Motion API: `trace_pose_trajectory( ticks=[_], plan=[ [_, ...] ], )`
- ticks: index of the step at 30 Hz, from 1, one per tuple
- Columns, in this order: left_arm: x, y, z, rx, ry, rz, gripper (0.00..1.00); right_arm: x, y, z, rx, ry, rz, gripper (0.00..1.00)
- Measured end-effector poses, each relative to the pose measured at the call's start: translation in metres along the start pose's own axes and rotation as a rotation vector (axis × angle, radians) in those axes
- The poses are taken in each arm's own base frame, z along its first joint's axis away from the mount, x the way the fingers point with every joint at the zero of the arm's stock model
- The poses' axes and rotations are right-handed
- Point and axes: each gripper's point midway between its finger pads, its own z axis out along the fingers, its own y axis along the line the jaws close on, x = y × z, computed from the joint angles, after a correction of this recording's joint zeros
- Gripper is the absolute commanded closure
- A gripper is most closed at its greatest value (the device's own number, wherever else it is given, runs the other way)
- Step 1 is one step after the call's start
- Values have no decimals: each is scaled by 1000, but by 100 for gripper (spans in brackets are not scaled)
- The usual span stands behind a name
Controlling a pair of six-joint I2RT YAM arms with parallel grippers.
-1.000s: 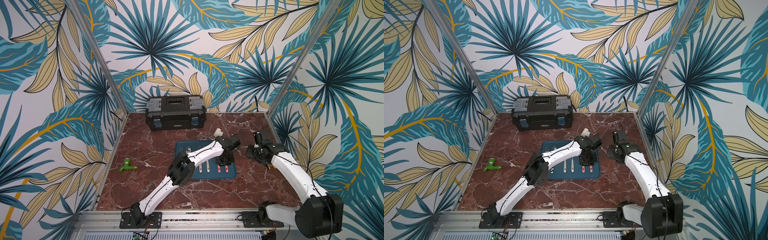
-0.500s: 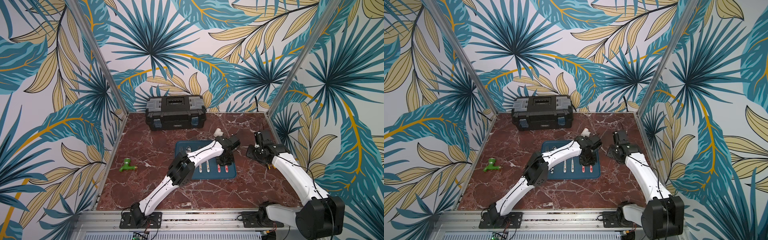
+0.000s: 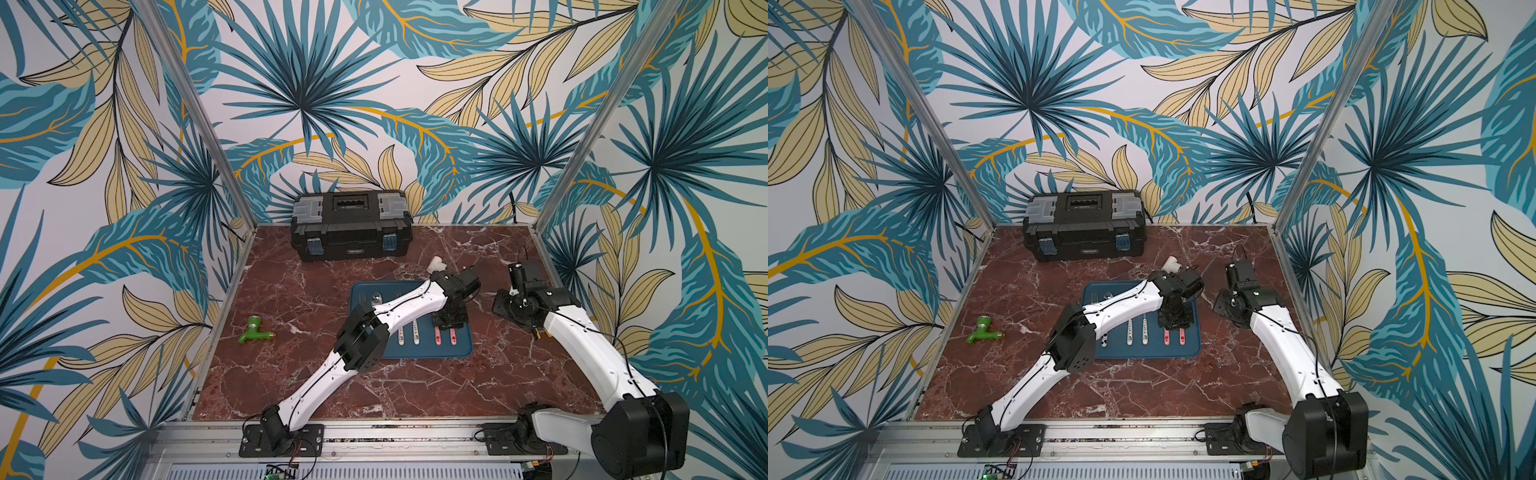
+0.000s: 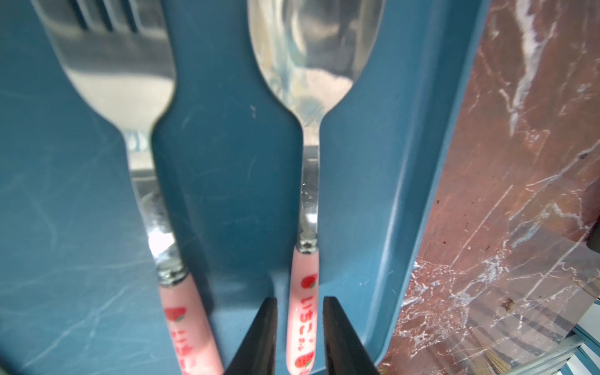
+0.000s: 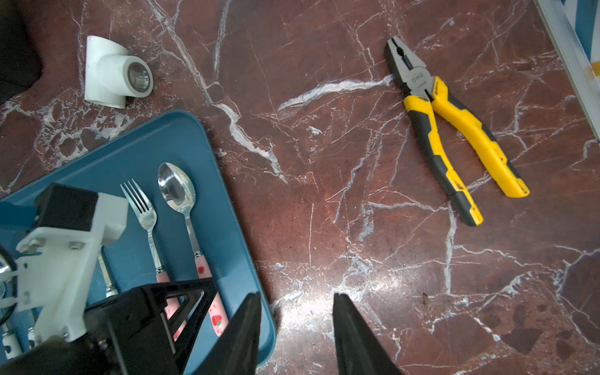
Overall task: Set the spoon and fork side by side
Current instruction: Place the spoon on the tray.
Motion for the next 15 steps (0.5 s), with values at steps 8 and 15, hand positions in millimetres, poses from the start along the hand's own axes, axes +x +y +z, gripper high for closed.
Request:
trace_pose_trajectory(
  ticks=[8, 15],
  plan=[
    [-4, -3, -8, 0, -22, 12, 71, 0, 0, 0, 1, 0, 1, 56],
    [-6, -22, -45, 48, -90, 98, 68, 0, -1, 0, 1, 1, 1, 55]
  ],
)
